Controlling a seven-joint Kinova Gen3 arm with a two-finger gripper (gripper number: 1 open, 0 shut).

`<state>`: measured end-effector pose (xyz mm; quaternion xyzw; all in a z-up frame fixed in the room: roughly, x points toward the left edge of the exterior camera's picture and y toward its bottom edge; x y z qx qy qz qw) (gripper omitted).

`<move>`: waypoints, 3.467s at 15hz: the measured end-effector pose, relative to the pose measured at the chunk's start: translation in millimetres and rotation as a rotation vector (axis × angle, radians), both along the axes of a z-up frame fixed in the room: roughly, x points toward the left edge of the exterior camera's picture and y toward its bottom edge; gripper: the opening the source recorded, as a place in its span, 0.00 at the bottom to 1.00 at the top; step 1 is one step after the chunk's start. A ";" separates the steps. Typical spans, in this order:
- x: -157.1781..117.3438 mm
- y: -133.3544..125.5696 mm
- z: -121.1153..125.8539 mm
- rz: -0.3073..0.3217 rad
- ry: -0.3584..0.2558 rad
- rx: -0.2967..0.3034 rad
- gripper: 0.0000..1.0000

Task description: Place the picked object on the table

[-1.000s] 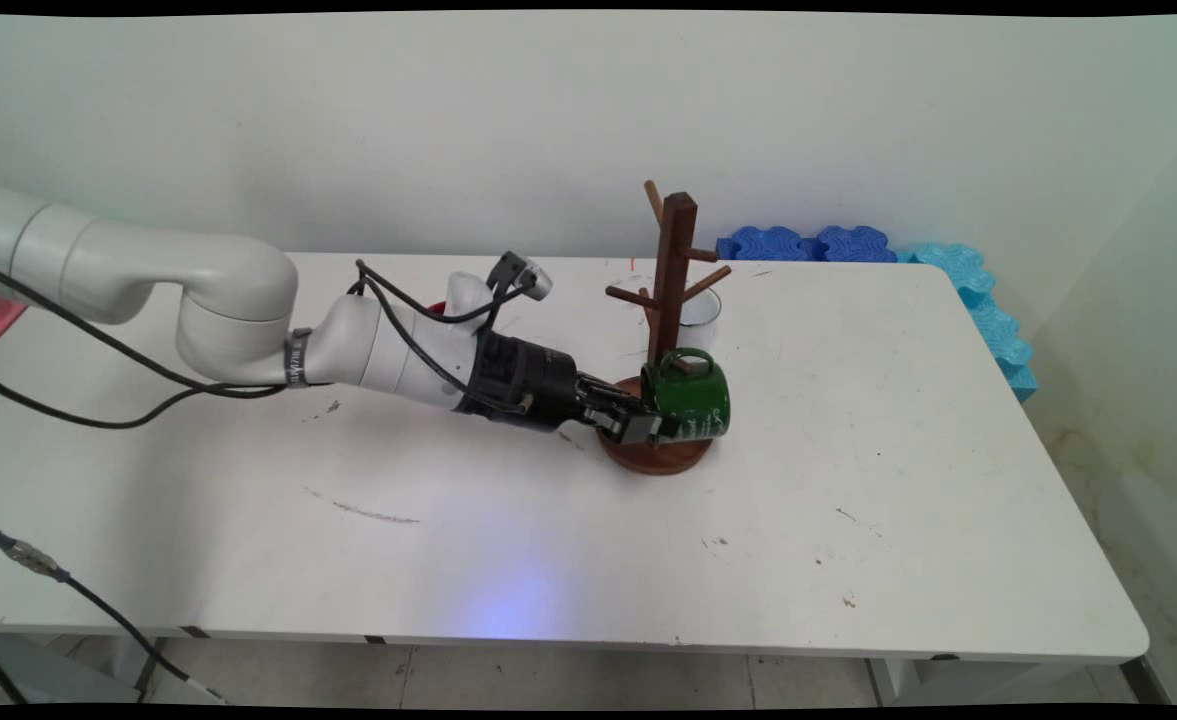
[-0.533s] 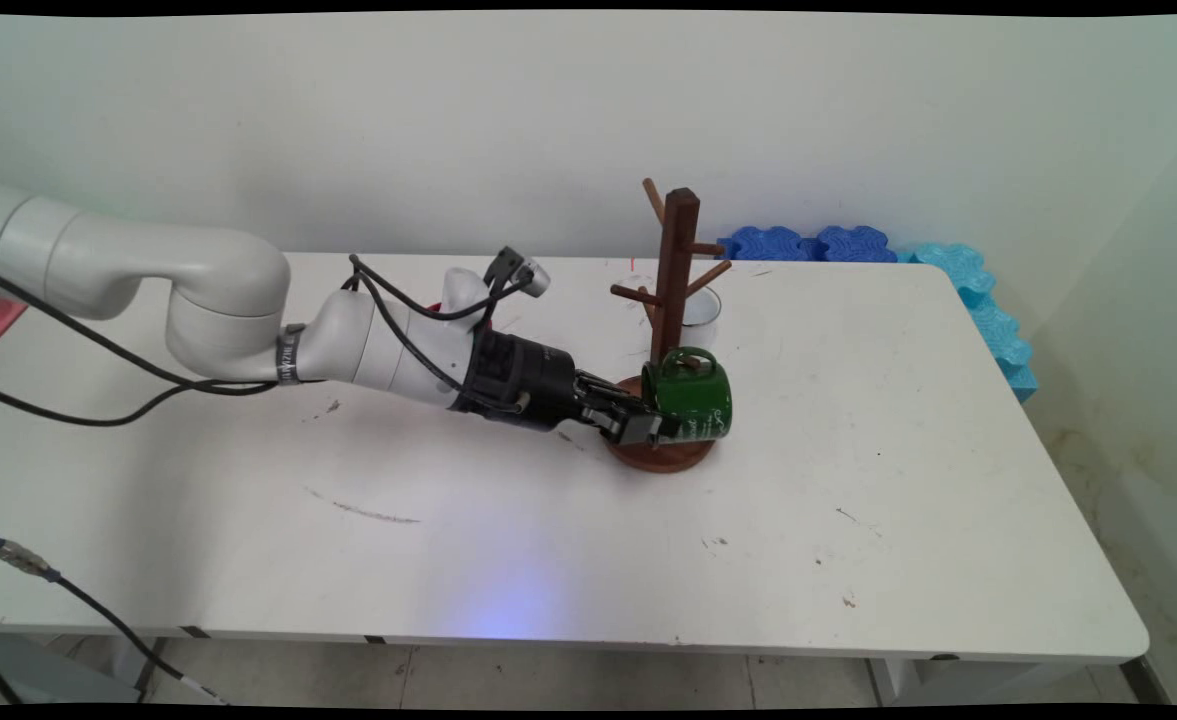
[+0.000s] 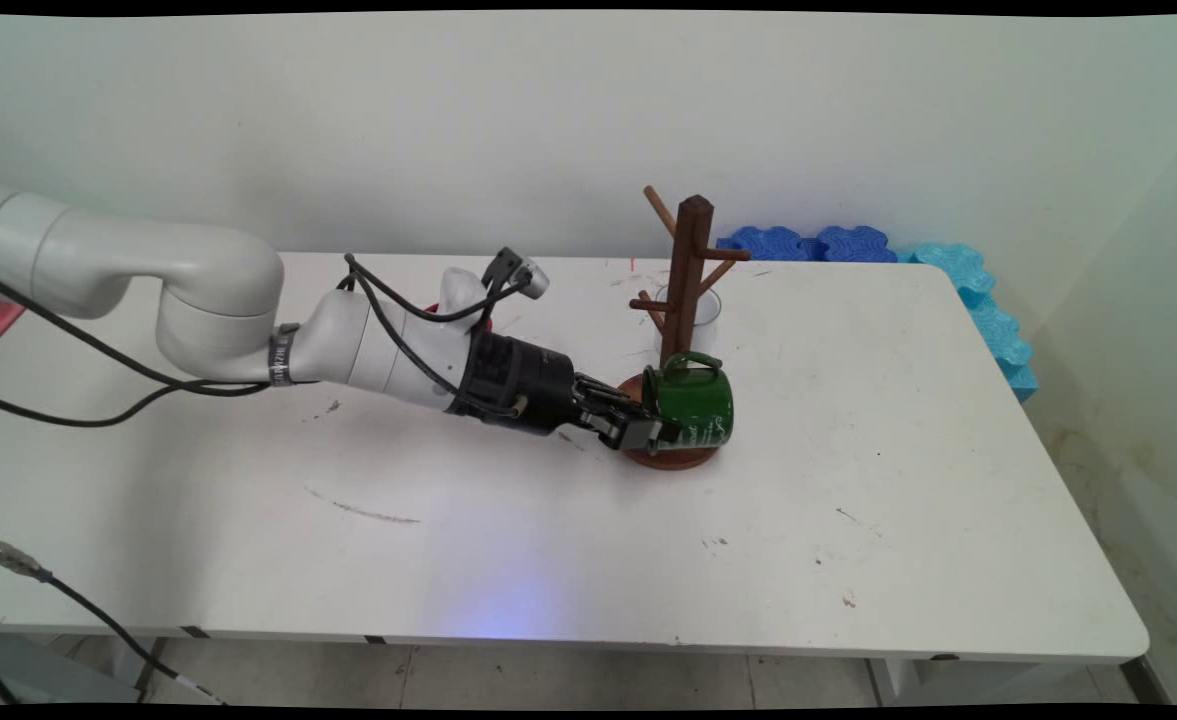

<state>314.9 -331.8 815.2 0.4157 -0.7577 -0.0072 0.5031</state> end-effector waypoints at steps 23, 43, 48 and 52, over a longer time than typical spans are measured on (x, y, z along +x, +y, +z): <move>-13.0 11.7 5.2 -0.029 -0.010 0.016 0.00; 7.7 28.2 42.1 -0.151 -0.151 -0.050 0.00; 23.2 30.1 55.3 -0.179 -0.195 -0.066 0.00; 40.6 30.4 66.8 -0.212 -0.237 -0.082 0.00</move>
